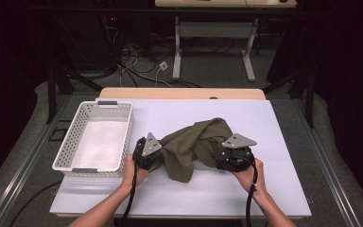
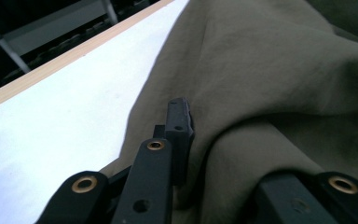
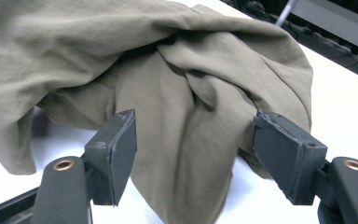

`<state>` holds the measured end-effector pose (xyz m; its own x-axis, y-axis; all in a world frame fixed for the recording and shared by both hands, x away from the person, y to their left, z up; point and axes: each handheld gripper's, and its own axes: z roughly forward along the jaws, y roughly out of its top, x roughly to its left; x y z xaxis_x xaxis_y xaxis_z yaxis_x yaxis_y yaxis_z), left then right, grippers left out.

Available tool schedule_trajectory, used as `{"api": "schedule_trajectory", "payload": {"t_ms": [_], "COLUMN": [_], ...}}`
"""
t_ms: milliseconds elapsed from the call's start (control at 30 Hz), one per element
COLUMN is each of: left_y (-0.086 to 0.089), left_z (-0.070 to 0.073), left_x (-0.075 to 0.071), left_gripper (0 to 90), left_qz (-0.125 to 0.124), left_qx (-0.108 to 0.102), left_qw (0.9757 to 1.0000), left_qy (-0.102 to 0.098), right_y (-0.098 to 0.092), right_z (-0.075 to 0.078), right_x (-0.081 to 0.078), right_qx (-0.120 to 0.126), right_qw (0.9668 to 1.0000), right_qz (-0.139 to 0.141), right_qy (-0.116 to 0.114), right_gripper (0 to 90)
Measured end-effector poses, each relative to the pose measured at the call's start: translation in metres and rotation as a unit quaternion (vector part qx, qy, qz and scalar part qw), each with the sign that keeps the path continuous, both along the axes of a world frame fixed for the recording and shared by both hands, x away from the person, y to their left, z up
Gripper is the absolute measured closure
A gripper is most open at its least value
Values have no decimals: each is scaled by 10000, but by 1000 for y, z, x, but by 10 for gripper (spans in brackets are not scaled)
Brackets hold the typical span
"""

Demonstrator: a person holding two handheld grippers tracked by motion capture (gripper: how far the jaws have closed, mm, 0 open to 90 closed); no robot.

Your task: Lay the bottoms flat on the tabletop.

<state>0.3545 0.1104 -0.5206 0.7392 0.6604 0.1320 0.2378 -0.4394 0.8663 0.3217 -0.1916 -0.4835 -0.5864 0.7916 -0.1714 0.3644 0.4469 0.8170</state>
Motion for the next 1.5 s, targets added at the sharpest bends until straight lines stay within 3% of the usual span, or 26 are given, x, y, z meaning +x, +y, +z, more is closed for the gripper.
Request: {"api": "schedule_trajectory", "payload": {"t_ms": [100, 367, 467, 600, 667, 733, 900, 1000, 1067, 1133, 1200, 1300, 1400, 1500], "left_y": [2, 2, 3, 3, 3, 3, 3, 3, 4, 4, 3, 2, -2, -3], "left_z": [-1, -3, -4, -5, -6, -6, -7, -7, -7, -4, 0, 5, 6, 4], "left_x": [3, 6, 7, 8, 8, 9, 9, 10, 10, 8, 4, -2, -6, -3], "left_gripper": [840, 836, 834, 833, 832, 829, 823, 816, 783, 719, 575, 461, 444, 617], "left_qz": [98, 250, 289, 338, 344, 360, 374, 368, 363, 340, 278, 74, -33, -31], "left_qx": [-49, -18, 22, 55, 67, 73, 103, 129, 140, 186, 254, 361, 385, 311], "left_qw": [9999, 9996, 9995, 9993, 9992, 9992, 9991, 9990, 9990, 9991, 9992, 9993, 9993, 9995], "left_qy": [56, 107, 125, 159, 176, 175, 197, 202, 212, 184, 166, 74, -19, -80], "right_y": [5, 35, 45, 52, 51, 47, 36, 32, 30, 31, 36, 46, 60, 71], "right_z": [-1, -25, -35, -48, -52, -54, -58, -57, -53, -49, -43, -36, -38, -43], "right_x": [-1, 8, 14, 22, 25, 29, 36, 37, 37, 33, 26, 15, 10, 13], "right_qx": [54, -207, -452, -820, -939, -964, -749, -668, -603, -511, -457, -398, -448, -556], "right_qw": [9997, 9969, 9959, 9946, 9937, 9937, 9950, 9960, 9963, 9970, 9977, 9971, 9953, 9948], "right_qz": [216, 652, 622, 381, 290, 217, 109, 26, 26, 129, 280, 582, 804, 809], "right_qy": [37, 383, 477, 507, 537, 535, 658, 600, 609, 575, 416, 270, 297, 271], "right_gripper": [298, 292, 267, 280, 369, 513, 810, 874, 854, 738, 630, 547, 494, 470]}}
